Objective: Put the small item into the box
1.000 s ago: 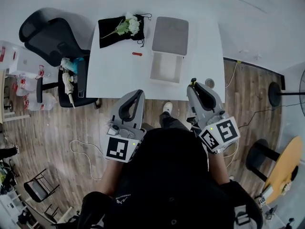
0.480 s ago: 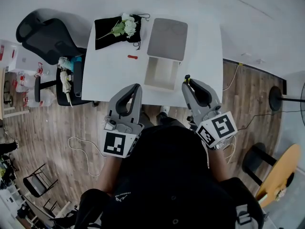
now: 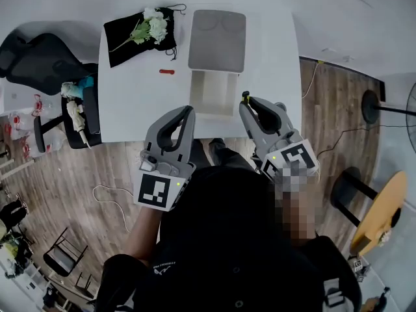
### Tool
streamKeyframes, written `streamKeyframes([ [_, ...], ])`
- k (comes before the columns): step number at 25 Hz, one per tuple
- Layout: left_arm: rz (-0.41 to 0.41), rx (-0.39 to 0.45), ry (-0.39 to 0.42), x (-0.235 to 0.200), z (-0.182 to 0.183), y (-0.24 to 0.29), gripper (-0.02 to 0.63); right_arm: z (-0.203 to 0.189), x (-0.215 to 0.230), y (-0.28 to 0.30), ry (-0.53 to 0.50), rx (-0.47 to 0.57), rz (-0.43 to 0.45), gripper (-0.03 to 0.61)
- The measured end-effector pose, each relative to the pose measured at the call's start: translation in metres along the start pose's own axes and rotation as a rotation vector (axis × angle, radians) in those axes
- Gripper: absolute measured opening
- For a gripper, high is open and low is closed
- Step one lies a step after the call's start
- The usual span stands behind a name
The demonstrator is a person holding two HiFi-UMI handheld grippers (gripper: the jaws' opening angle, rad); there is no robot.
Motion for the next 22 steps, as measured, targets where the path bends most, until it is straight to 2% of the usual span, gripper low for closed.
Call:
streamKeyframes([
  [4, -0.058, -0.030, -0.008, -0.017, -0.005, 0.015, 0.005, -0.004, 0.003, 0.022, 0.026, -0.034, -0.029, 0.066],
  [8, -0.086, -0.038, -0.028, -0.038, -0.006, 0.029, 0.005, -0.010, 0.004, 0.045, 0.006, -0.087, -0.060, 0.066],
  [13, -0.116, -0.048, -0.039, -0.055, -0.009, 0.040, 0.005, -0.026, 0.009, 0.069, 0.032, -0.152, -0.089, 0.066],
  [22, -0.120, -0.067, -0.045, -0.079, -0.009, 0.048, 0.005, -0.076, 0.025, 0.109, 0.031, -0.333, -0.112, 0.066],
])
Point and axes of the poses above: the fingertips, and each gripper's own axes: y forward along the fingers, x to its right, z out of its top, the point moved 3 cm from there along -y, backward along the fingers, and after that the axes turned 1 degree about y, right-handed, at the moved point
